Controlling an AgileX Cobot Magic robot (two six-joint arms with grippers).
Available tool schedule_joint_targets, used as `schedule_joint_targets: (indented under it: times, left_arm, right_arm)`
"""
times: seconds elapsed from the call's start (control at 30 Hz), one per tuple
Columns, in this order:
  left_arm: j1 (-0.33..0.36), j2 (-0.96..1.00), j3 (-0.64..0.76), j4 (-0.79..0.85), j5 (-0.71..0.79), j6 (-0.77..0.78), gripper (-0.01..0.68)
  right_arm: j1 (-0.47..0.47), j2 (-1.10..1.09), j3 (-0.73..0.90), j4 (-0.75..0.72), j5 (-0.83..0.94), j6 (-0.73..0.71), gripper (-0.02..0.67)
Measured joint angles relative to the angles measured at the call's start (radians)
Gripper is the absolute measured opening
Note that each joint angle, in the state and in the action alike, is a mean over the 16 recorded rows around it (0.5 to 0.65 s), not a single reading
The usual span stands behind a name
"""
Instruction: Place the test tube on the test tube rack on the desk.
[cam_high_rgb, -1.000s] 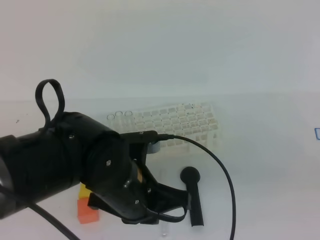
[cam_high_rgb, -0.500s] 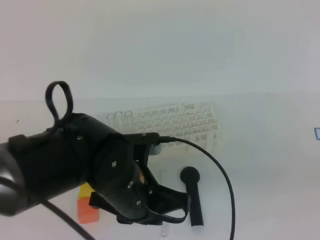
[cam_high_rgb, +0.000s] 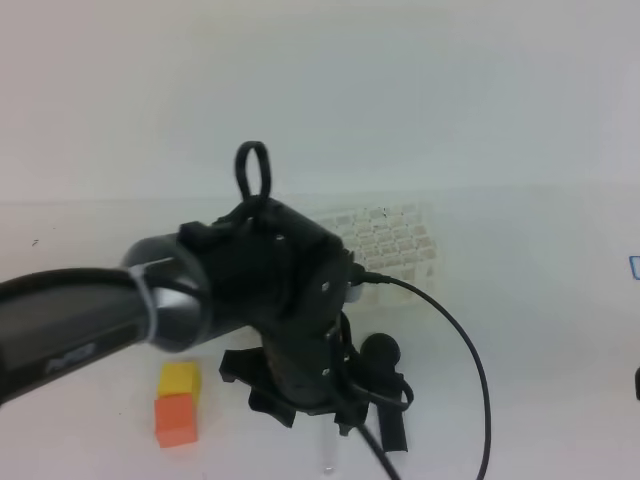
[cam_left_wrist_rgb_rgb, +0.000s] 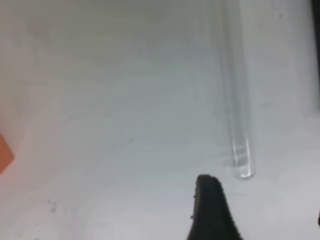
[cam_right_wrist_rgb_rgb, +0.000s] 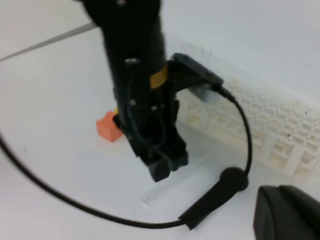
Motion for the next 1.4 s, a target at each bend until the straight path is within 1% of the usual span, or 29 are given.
schedule_joint_targets:
  times: [0.27,0.7,0.77,0.9,1.27,1.33,1.4]
  left_arm:
    - [0.0,0.123,-0.075,0.013,0.045,0.009,0.423]
    - [0.0,0.218,-0.083,0.017,0.006,-0.006,0.417]
    - [0.0,0.224,-0.083,0.017,-0.007,-0.014,0.407]
    - [0.001,0.233,-0.084,0.019,-0.027,-0.026,0.343]
    - [0.001,0.24,-0.085,0.073,-0.053,-0.041,0.132]
    - [0.0,0.232,-0.085,0.086,-0.062,-0.037,0.111]
    - [0.0,0.217,-0.085,0.096,-0.078,-0.028,0.112]
  right_arm:
    - [0.002,0.0,0.0,-0.013,0.059,-0.002,-0.001]
    - [0.024,0.0,0.0,-0.021,0.082,-0.002,-0.001]
    - [0.027,0.0,0.0,-0.021,0.082,-0.002,-0.001]
    - [0.029,0.0,0.0,-0.021,0.083,-0.002,-0.001]
    - [0.029,0.0,0.0,-0.026,0.084,-0.007,-0.001]
    - [0.029,0.0,0.0,-0.034,0.084,-0.009,-0.001]
    - [0.029,0.0,0.0,-0.046,0.084,-0.011,-0.001]
